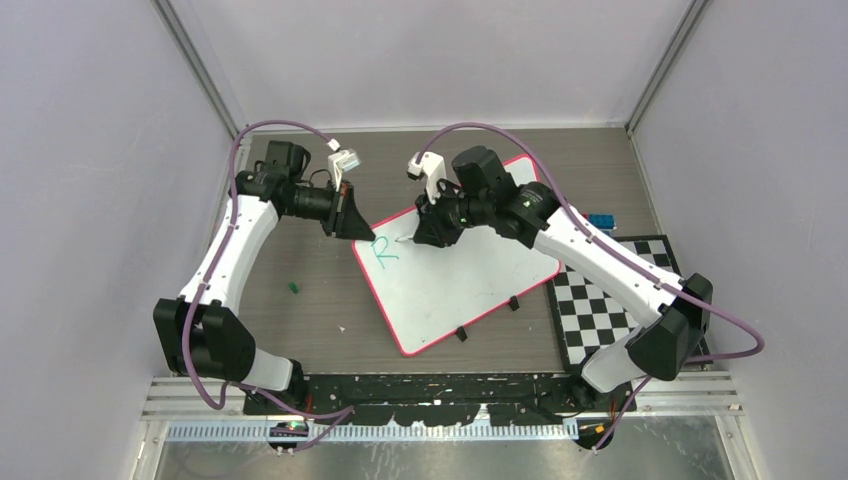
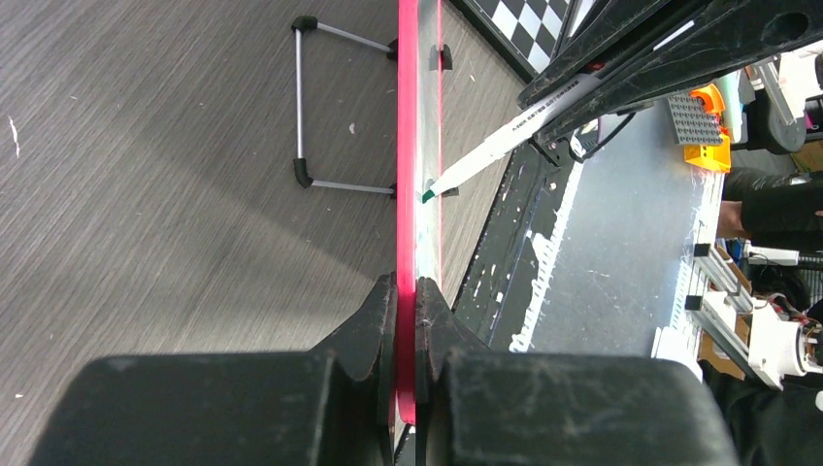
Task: Write a sentence on the whiteboard
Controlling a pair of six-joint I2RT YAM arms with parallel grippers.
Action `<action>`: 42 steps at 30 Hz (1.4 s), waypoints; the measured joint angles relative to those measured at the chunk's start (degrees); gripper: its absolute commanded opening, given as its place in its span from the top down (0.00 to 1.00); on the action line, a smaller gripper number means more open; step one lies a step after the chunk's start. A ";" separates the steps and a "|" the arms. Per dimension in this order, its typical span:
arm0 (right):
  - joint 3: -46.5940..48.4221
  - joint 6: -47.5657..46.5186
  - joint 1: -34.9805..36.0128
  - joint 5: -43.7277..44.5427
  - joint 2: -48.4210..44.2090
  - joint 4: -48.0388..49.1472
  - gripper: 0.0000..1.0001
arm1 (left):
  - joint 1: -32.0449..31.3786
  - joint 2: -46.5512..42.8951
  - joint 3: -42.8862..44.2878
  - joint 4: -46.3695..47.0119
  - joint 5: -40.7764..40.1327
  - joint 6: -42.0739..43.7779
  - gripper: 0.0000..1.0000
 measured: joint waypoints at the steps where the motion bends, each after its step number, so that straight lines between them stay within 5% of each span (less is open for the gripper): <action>1: -0.02 -0.09 0.02 0.09 0.00 0.00 1.00 | 0.00 0.00 -0.02 0.00 0.00 0.00 1.00; 18: -4.02 -1.16 0.74 -1.57 -0.59 -1.70 1.00 | 0.00 0.00 -0.07 0.17 -0.11 -0.02 1.00; 42: 4.22 -1.42 0.74 1.53 1.88 -2.75 1.00 | -0.24 -0.61 -0.39 0.35 -0.33 -0.04 1.00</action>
